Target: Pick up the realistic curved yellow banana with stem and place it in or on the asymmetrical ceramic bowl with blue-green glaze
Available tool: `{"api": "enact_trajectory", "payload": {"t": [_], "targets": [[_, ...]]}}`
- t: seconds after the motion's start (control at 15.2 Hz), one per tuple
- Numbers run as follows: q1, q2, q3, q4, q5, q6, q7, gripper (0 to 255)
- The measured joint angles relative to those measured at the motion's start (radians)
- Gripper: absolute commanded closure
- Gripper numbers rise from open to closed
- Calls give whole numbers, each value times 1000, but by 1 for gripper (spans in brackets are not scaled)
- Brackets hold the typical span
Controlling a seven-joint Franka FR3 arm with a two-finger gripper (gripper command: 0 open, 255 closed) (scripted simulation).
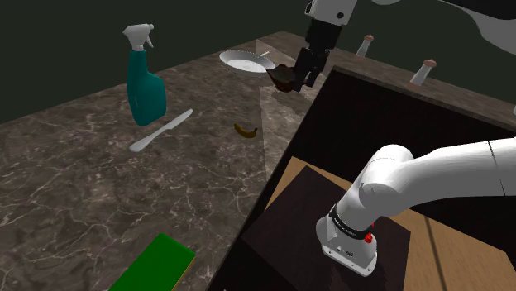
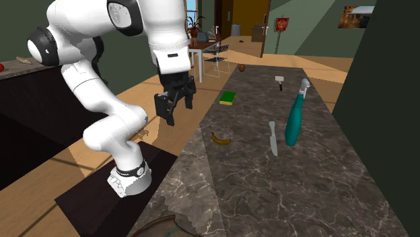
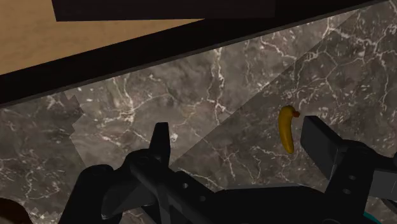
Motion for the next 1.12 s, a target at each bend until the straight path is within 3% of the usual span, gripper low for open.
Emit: {"api": "enact_trajectory", "payload": {"t": [0.26,0.92,1.12], "targets": [[14,-9,24,-60,23,81,9,0],[96,46,165,-286,141,523,50,0],[103,71,179,-305,152,586,48,0]]}}
